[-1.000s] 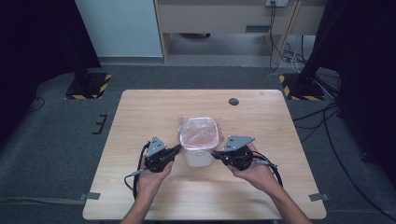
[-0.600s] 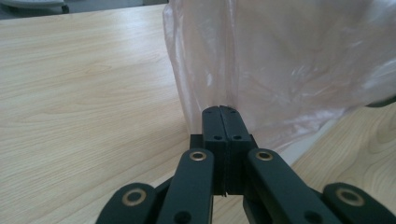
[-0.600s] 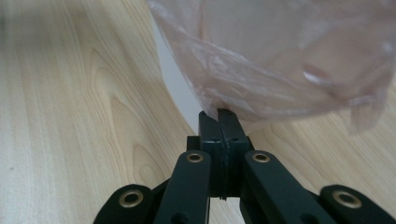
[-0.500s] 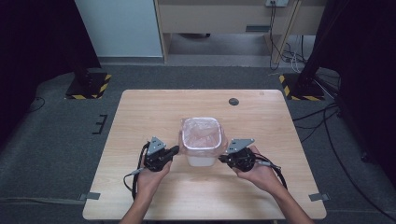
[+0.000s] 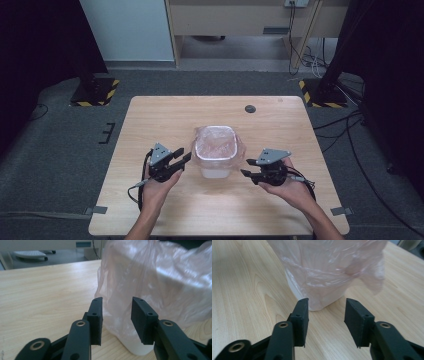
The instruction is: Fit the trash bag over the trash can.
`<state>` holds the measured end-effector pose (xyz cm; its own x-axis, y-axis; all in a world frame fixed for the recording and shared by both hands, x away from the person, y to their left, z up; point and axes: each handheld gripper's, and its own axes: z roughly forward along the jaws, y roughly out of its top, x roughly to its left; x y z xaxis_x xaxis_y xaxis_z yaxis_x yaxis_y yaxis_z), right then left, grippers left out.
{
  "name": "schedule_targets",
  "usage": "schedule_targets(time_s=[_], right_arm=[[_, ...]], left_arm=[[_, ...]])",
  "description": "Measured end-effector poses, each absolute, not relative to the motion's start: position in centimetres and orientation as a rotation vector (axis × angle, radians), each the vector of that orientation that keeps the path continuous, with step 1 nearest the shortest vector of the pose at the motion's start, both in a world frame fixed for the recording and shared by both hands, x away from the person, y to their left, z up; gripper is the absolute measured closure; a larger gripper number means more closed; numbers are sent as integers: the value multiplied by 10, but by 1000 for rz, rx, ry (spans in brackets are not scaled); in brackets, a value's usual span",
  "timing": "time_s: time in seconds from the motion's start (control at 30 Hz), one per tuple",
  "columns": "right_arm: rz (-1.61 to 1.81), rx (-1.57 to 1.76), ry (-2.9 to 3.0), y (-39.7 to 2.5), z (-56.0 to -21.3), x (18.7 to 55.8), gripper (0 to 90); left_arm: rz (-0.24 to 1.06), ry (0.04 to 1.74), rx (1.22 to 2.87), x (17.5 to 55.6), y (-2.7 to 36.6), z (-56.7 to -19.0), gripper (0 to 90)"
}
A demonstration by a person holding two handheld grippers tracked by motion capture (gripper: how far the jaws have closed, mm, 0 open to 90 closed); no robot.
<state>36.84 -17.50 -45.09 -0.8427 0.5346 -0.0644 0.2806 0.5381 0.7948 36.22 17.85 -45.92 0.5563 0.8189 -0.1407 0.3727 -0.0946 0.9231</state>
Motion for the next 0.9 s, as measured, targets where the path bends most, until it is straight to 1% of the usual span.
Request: schedule_targets(time_s=[0.13, 0.27, 0.37, 0.43, 0.53, 0.6, 0.7, 0.73, 0.8, 0.87, 0.9], right_arm=[[1249, 686, 2429, -182, -444, 369, 423], [1298, 688, 2378, -180, -440, 375, 291], [1334, 666, 2386, -174, -438, 382, 250], [1327, 649, 2407, -169, -438, 386, 252], [1306, 637, 2434, -163, -440, 391, 297], [1290, 629, 2446, -161, -442, 392, 355], [1286, 612, 2459, -158, -442, 393, 442], [1276, 612, 2465, -158, -443, 394, 467], [1268, 614, 2472, -157, -443, 395, 553], [1263, 627, 2480, -158, -443, 397, 639], [1263, 626, 2482, -158, -443, 397, 659]], left_arm=[[532, 992, 1679, 361, 179, -451, 577], [557, 967, 1672, 361, 177, -439, 537], [582, 912, 1679, 365, 174, -430, 518], [576, 899, 1680, 368, 171, -427, 503], [566, 888, 1682, 374, 167, -424, 486], [567, 886, 1680, 377, 164, -421, 483], [535, 899, 1671, 382, 161, -419, 489], [525, 896, 1673, 384, 160, -418, 508], [514, 902, 1682, 387, 158, -418, 550], [500, 908, 1686, 389, 157, -417, 632], [491, 910, 1686, 391, 156, -417, 661]])
